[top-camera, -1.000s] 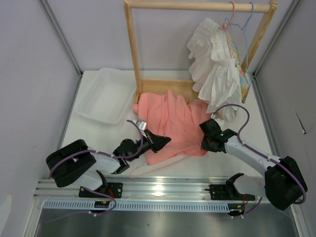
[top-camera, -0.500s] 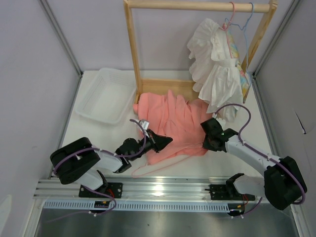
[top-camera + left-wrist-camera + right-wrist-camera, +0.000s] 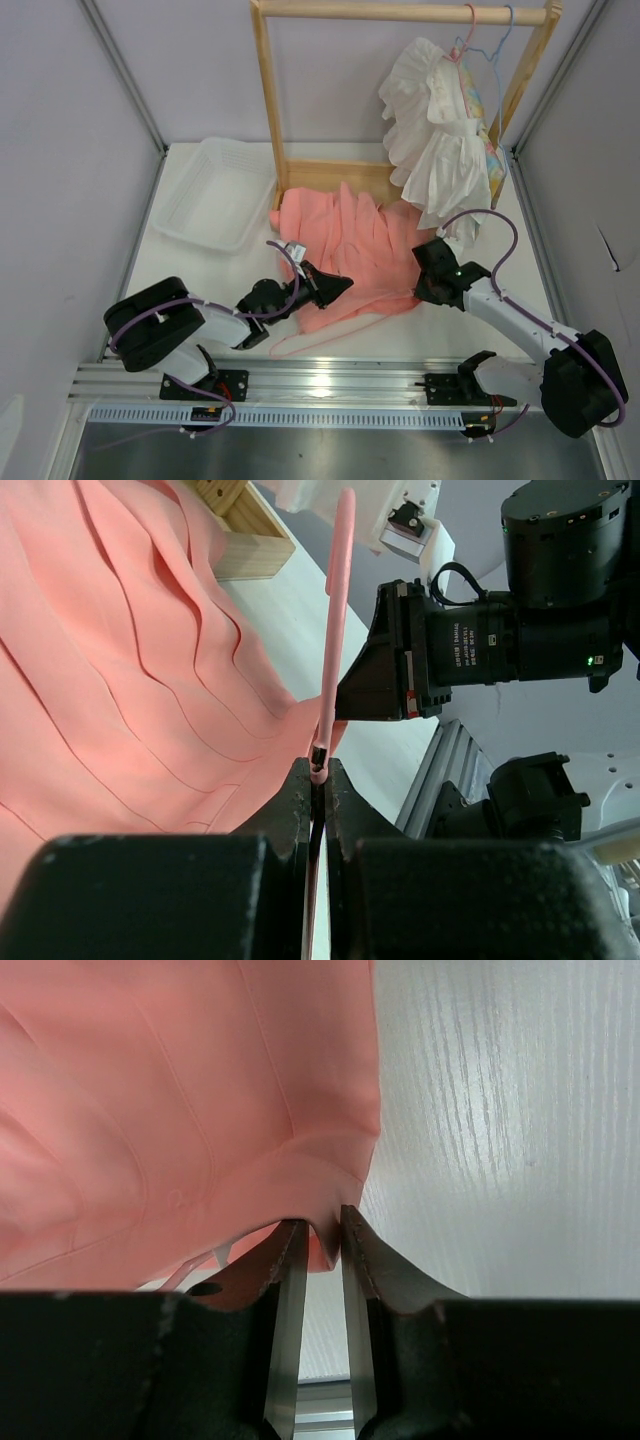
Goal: Place the skirt on the hanger
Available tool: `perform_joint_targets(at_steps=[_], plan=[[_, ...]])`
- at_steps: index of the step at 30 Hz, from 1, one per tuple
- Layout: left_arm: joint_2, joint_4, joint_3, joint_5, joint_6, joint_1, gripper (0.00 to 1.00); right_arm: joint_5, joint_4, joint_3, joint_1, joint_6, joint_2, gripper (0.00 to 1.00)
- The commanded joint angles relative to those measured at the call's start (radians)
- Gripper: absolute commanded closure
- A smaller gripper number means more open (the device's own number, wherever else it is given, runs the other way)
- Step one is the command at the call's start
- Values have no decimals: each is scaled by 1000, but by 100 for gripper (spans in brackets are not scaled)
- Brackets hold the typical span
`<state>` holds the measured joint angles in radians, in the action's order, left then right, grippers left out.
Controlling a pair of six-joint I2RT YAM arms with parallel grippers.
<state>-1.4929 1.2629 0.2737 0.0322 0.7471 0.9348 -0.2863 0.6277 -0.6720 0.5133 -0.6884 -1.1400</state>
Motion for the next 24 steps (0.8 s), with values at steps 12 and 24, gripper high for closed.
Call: perform_joint_targets(at_steps=[12, 24], plan=[[8, 463, 58, 9, -43, 15, 100, -57, 14, -55, -24, -10, -10, 70], [-13, 463, 82, 2, -48, 15, 100, 30, -163, 25, -55, 7, -78, 95]])
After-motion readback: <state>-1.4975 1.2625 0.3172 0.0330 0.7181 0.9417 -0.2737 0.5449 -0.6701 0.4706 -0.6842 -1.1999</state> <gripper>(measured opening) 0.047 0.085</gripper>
